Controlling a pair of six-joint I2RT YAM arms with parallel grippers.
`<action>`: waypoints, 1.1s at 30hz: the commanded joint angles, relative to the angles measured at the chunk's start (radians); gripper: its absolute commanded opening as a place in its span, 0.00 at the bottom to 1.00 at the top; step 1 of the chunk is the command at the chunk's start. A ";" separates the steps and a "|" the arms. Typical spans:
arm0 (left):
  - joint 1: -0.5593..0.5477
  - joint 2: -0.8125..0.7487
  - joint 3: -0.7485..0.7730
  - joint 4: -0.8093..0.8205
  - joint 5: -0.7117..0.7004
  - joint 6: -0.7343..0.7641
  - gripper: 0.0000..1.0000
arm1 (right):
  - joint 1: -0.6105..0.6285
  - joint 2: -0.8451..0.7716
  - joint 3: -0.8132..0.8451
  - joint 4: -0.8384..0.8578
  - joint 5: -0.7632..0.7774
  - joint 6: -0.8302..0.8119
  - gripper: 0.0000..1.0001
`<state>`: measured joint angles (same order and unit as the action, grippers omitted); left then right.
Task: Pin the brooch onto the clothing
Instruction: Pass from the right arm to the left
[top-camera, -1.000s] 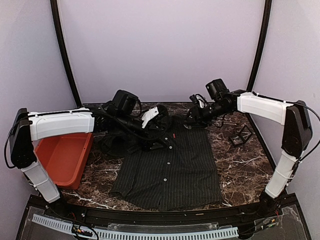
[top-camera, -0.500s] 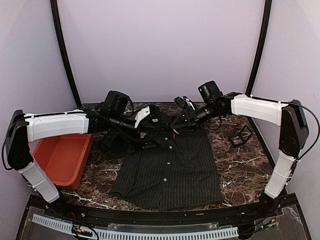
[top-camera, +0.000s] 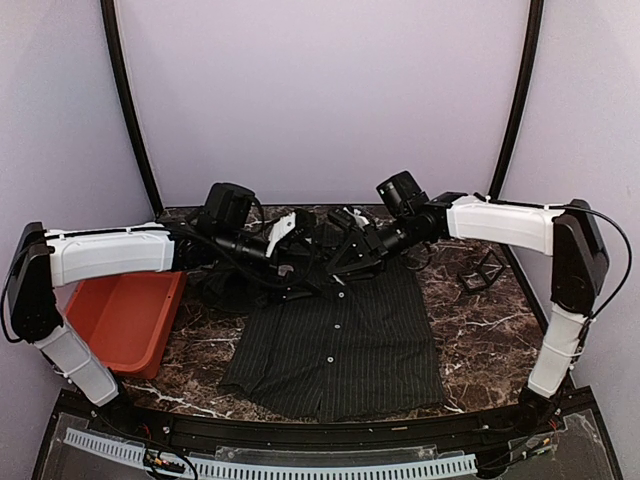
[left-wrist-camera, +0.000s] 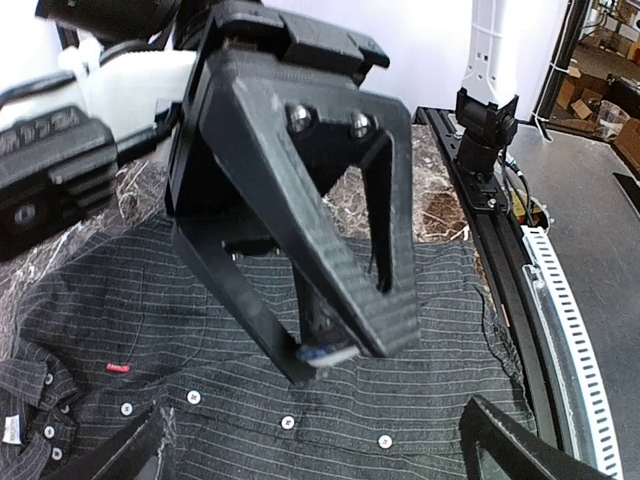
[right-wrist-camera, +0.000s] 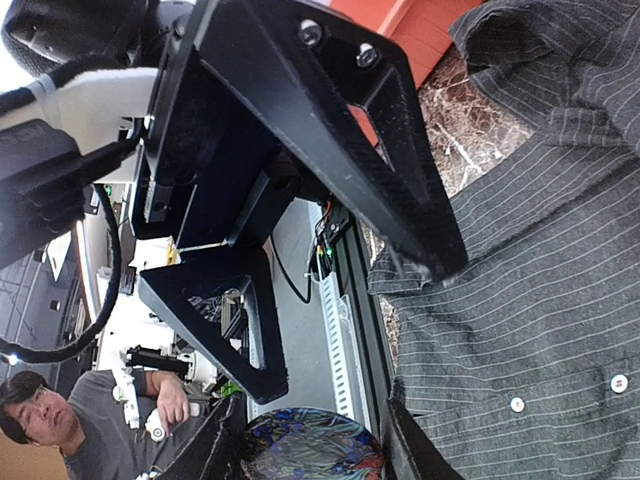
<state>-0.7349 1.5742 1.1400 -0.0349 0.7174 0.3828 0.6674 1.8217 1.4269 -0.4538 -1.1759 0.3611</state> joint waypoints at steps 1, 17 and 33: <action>0.000 -0.042 -0.018 0.030 0.066 0.002 0.97 | 0.033 0.021 0.030 0.026 -0.035 -0.021 0.41; -0.025 -0.017 -0.005 -0.030 0.241 0.082 0.74 | 0.076 0.045 0.053 0.047 -0.058 -0.003 0.41; -0.034 -0.001 0.006 -0.040 0.235 0.082 0.50 | 0.079 0.032 0.027 0.104 -0.094 0.041 0.41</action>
<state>-0.7639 1.5723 1.1381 -0.0463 0.9310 0.4671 0.7391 1.8496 1.4567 -0.4068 -1.2526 0.3920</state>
